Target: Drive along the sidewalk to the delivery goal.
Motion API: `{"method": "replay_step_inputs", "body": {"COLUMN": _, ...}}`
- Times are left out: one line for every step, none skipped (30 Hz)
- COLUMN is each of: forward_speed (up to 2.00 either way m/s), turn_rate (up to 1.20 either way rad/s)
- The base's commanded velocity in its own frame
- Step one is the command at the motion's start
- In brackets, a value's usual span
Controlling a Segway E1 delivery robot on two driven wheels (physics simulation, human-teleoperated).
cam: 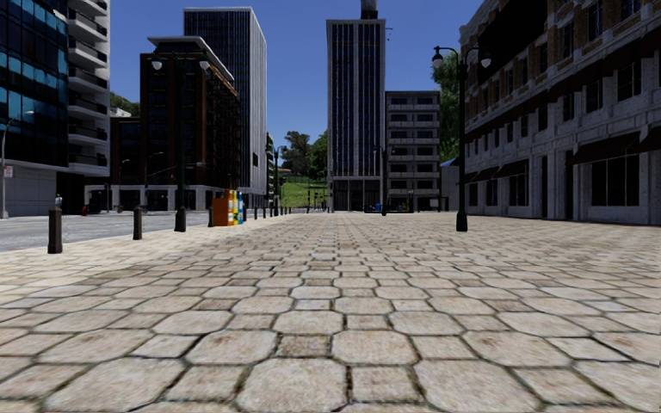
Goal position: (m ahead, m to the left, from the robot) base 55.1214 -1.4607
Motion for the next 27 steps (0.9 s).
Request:
{"method": "replay_step_inputs", "body": {"forward_speed": 2.0, "turn_rate": 0.0}}
{"method": "replay_step_inputs", "body": {"forward_speed": 2.0, "turn_rate": 0.0}}
{"method": "replay_step_inputs", "body": {"forward_speed": 2.0, "turn_rate": 0.0}}
{"method": "replay_step_inputs", "body": {"forward_speed": 2.0, "turn_rate": 0.0}}
{"method": "replay_step_inputs", "body": {"forward_speed": 2.0, "turn_rate": 0.0}}
{"method": "replay_step_inputs", "body": {"forward_speed": 2.0, "turn_rate": 0.0}}
{"method": "replay_step_inputs", "body": {"forward_speed": 2.0, "turn_rate": 0.0}}
{"method": "replay_step_inputs", "body": {"forward_speed": 2.0, "turn_rate": 0.0}}
{"method": "replay_step_inputs", "body": {"forward_speed": 2.0, "turn_rate": 0.0}}
{"method": "replay_step_inputs", "body": {"forward_speed": 2.0, "turn_rate": 0.0}}
{"method": "replay_step_inputs", "body": {"forward_speed": 2.0, "turn_rate": 0.0}}
{"method": "replay_step_inputs", "body": {"forward_speed": 2.0, "turn_rate": 0.0}}
{"method": "replay_step_inputs", "body": {"forward_speed": 2.0, "turn_rate": 0.0}}
{"method": "replay_step_inputs", "body": {"forward_speed": 2.0, "turn_rate": 0.0}}
{"method": "replay_step_inputs", "body": {"forward_speed": 2.0, "turn_rate": 0.0}}
{"method": "replay_step_inputs", "body": {"forward_speed": 2.0, "turn_rate": 0.0}}
{"method": "replay_step_inputs", "body": {"forward_speed": 2.0, "turn_rate": 0.0}}
{"method": "replay_step_inputs", "body": {"forward_speed": 2.0, "turn_rate": 0.0}}
{"method": "replay_step_inputs", "body": {"forward_speed": 2.0, "turn_rate": 0.0}}
{"method": "replay_step_inputs", "body": {"forward_speed": 2.0, "turn_rate": 0.0}}
{"method": "replay_step_inputs", "body": {"forward_speed": 2.0, "turn_rate": 0.0}}
{"method": "replay_step_inputs", "body": {"forward_speed": 2.0, "turn_rate": 0.0}}
{"method": "replay_step_inputs", "body": {"forward_speed": 2.0, "turn_rate": 0.0}}
{"method": "replay_step_inputs", "body": {"forward_speed": 2.0, "turn_rate": 0.0}}
{"method": "replay_step_inputs", "body": {"forward_speed": 2.0, "turn_rate": 0.0}}
{"method": "replay_step_inputs", "body": {"forward_speed": 2.0, "turn_rate": 0.0}}
{"method": "replay_step_inputs", "body": {"forward_speed": 2.0, "turn_rate": 0.0}}
